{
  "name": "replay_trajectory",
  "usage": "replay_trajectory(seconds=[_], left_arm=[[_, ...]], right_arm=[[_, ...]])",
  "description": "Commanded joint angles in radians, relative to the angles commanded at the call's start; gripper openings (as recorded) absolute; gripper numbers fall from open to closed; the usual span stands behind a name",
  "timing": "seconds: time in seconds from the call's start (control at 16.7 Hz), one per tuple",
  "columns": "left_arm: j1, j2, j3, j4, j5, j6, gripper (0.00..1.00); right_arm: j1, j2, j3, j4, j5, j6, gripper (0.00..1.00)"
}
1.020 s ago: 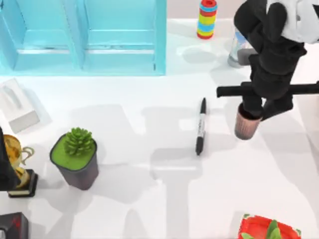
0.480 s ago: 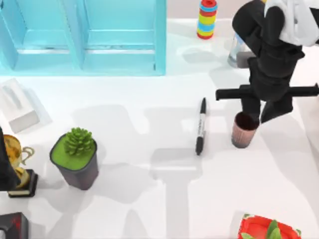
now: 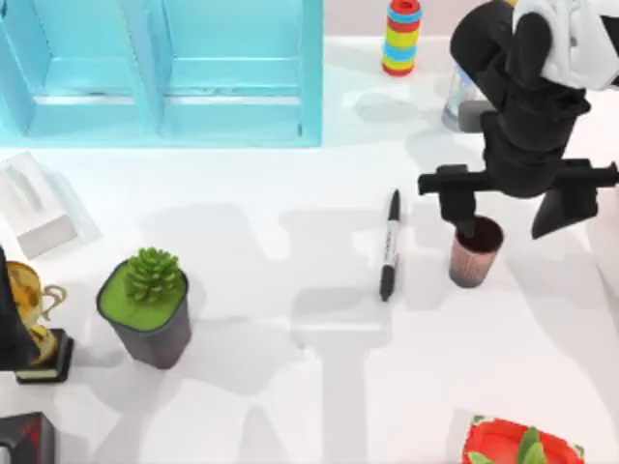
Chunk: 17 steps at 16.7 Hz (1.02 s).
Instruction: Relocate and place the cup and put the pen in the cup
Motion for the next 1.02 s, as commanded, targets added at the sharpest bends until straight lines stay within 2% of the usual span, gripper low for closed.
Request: replay_trajectory(seconds=[0.66, 0.84, 1.02], left_arm=[[0.000, 0.000, 0.000, 0.000, 0.000, 0.000, 1.00], [0.000, 0.000, 0.000, 0.000, 0.000, 0.000, 1.00], [0.000, 0.000, 0.000, 0.000, 0.000, 0.000, 1.00]], right_arm=[[-0.003, 0.003, 0.015, -0.014, 0.000, 0.000, 1.00], [-0.002, 0.023, 0.117, -0.111, 0.001, 0.001, 1.00], [0.000, 0.048, 0.311, -0.283, 0.001, 0.000, 1.00]])
